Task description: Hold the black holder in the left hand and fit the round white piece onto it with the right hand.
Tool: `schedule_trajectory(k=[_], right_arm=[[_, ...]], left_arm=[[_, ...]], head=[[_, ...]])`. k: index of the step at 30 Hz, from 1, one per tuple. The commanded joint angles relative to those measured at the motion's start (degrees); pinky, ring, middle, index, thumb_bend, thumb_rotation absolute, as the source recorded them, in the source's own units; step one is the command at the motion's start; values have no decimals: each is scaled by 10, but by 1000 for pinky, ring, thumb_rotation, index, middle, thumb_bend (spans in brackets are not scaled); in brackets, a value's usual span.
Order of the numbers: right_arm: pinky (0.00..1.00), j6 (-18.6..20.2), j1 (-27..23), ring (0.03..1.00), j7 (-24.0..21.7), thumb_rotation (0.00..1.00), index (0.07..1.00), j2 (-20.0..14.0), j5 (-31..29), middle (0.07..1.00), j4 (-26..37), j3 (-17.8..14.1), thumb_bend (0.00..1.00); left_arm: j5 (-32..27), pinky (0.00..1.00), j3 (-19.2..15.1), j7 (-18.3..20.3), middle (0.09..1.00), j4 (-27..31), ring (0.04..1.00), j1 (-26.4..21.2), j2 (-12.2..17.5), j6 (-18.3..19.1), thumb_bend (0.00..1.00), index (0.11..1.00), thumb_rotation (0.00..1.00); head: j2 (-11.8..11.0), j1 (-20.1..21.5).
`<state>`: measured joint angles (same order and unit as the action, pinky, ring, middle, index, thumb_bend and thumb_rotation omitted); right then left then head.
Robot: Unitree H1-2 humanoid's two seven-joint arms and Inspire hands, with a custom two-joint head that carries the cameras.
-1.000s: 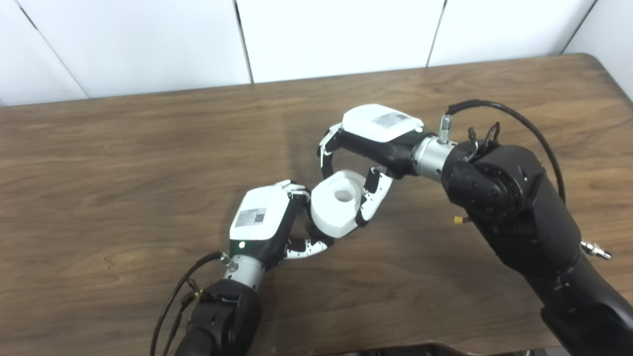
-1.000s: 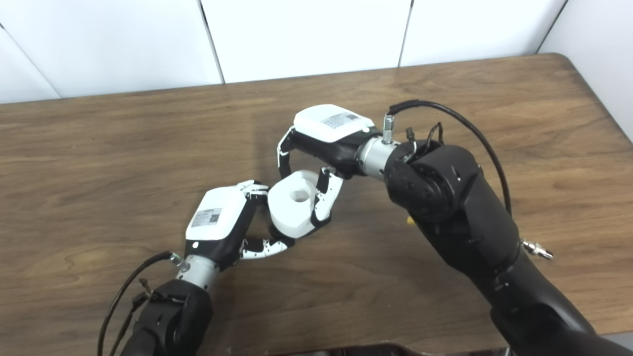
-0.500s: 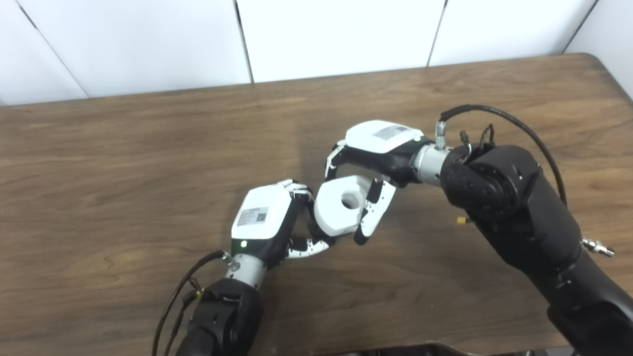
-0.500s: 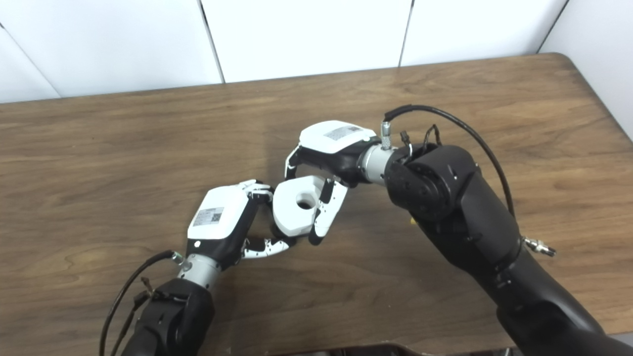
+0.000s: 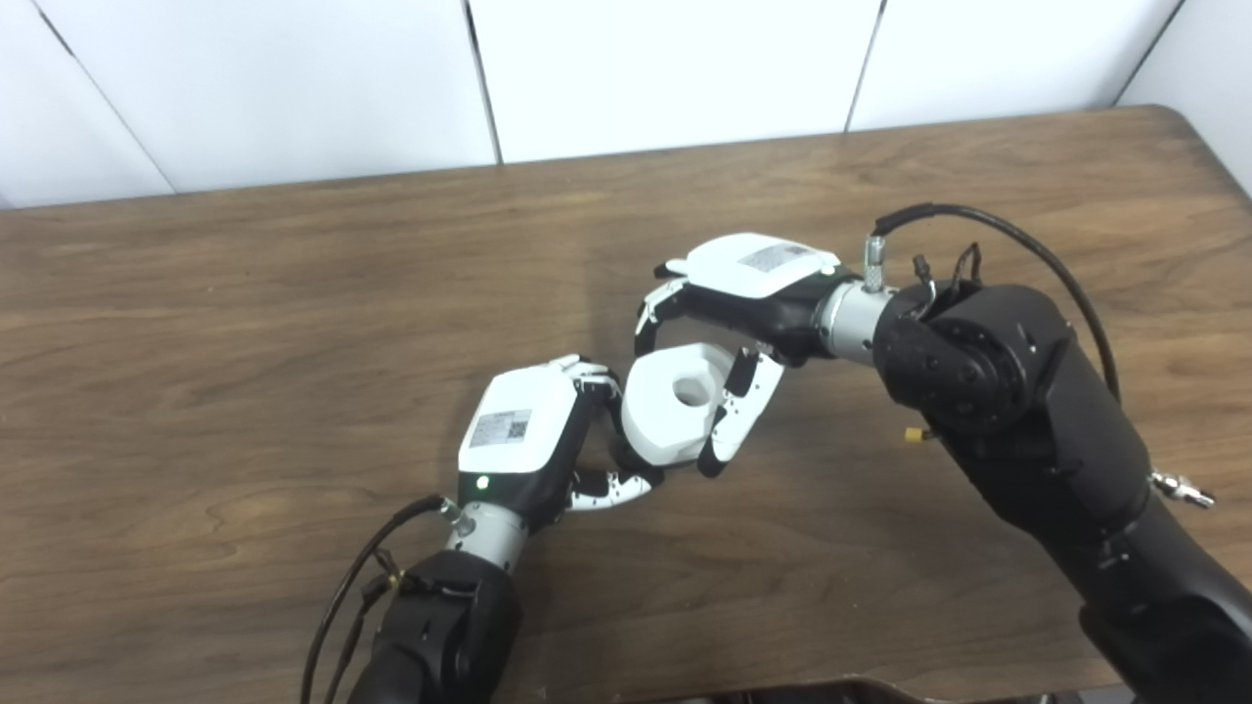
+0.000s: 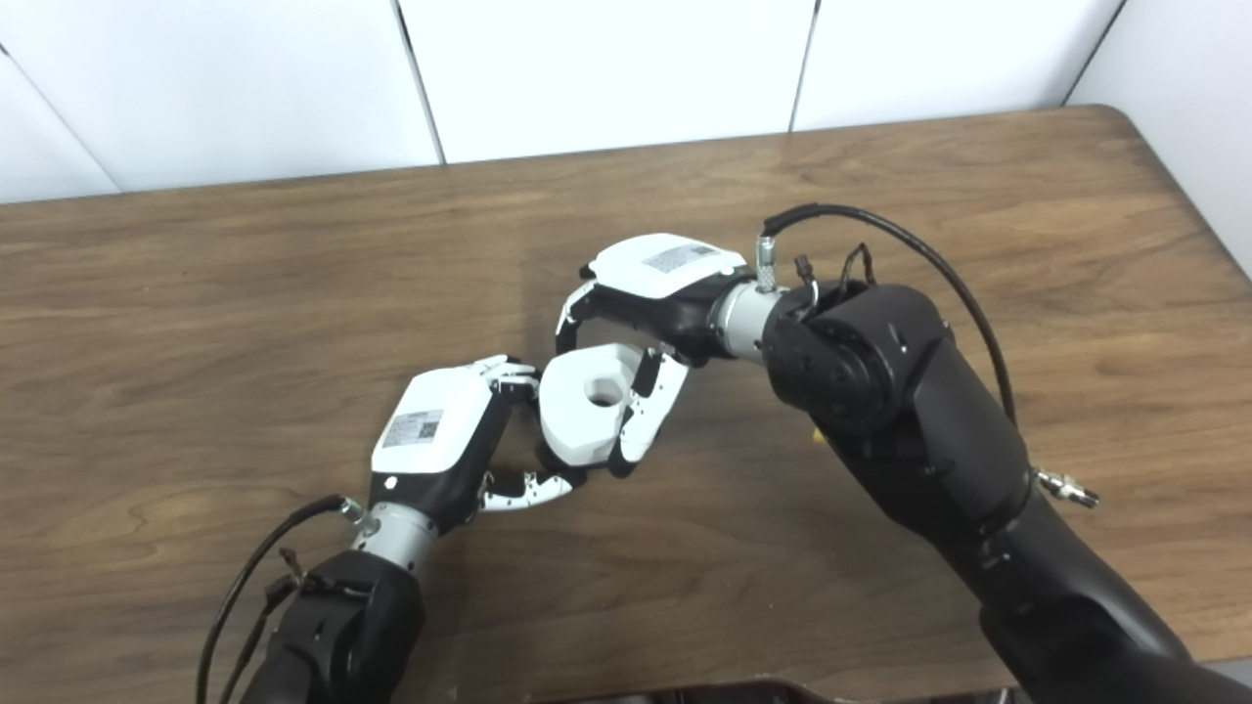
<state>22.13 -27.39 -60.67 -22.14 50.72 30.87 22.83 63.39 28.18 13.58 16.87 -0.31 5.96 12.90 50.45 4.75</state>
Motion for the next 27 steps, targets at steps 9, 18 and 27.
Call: schedule_trajectory(k=[9, 18, 27], right_arm=[[910, 5, -35, 979, 3, 399, 743, 1, -13, 878, 18, -20, 1000], [926, 43, -86, 967, -32, 439, 766, -8, -67, 888, 35, -42, 1000], [828, 47, -130, 927, -44, 481, 778, -14, -76, 879, 29, -49, 1000]], left_arm=[[7, 829, 11, 10, 776, -17, 859, -6, -2, -6, 515, 489, 49], [16, 832, 17, 9, 769, -27, 854, -12, -2, -2, 516, 489, 50], [12, 829, 16, -2, 766, -31, 847, -11, -4, -3, 517, 489, 49]], head=[[-2, 0], [-5, -3], [-5, -4]])
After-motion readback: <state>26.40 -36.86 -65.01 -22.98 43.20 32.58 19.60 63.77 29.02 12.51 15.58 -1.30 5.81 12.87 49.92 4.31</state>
